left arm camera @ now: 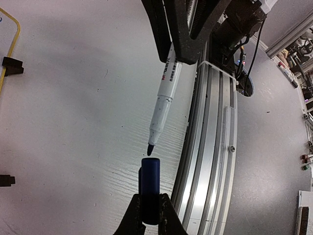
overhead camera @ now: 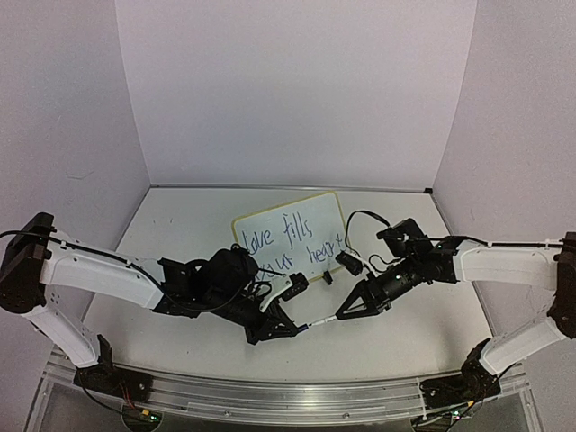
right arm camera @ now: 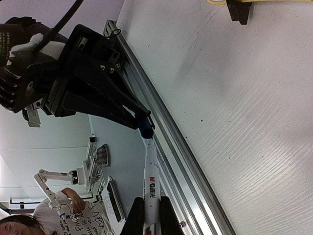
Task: Write a sentence on the whiteboard
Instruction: Insert the whiteboard marker without the cap into the pen cap.
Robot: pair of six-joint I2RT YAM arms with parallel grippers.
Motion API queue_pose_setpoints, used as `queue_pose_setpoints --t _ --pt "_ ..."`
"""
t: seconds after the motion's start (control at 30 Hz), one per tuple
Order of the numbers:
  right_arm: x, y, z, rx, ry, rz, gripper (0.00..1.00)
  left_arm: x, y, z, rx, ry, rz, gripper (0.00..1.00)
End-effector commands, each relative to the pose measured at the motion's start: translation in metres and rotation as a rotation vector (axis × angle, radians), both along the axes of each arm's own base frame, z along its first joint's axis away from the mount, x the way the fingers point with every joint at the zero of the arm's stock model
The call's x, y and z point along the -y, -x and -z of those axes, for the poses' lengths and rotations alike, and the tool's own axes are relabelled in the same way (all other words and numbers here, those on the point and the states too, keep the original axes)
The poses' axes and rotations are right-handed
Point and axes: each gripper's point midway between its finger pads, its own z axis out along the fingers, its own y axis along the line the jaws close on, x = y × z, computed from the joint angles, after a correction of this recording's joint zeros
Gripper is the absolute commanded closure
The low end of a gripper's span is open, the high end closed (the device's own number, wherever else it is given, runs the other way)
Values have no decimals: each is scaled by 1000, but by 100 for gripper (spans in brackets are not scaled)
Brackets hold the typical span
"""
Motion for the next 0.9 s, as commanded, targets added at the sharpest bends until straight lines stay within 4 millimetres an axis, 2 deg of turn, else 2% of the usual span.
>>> queue_pose_setpoints --t 0.0,0.87 --pt "-7 -2 -12 33 -45 -30 100 9 2 -20 19 61 21 100" --pt "-9 4 -14 14 -65 -60 100 10 4 -22 31 59 52 100"
